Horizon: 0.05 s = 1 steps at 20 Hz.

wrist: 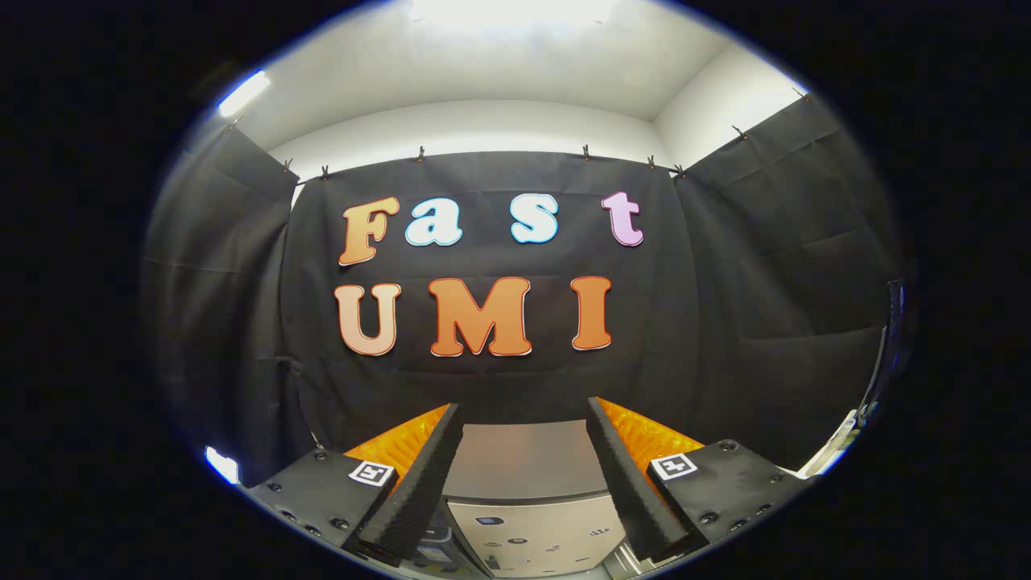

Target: Put the clothes into the washing machine and then close the washing machine lid.

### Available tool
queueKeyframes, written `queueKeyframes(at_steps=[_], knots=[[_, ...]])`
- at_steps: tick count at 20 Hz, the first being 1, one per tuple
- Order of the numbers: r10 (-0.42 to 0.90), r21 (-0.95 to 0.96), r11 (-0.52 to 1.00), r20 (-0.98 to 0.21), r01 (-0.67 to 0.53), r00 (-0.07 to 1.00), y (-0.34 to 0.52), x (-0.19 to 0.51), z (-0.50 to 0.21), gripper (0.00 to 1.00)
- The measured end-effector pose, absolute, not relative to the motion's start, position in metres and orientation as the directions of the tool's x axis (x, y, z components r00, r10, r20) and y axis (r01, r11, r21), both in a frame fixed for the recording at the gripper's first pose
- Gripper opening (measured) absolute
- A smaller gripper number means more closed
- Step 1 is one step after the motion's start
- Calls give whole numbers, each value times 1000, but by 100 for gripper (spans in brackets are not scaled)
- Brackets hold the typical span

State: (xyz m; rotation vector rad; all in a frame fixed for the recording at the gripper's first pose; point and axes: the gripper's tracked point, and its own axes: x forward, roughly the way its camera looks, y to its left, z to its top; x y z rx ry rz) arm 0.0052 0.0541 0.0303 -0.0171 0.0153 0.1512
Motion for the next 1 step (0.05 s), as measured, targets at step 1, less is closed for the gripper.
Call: queueKeyframes(at_steps=[1], knots=[[152,-14,988,-17,-153,988,49,2,30,100]])
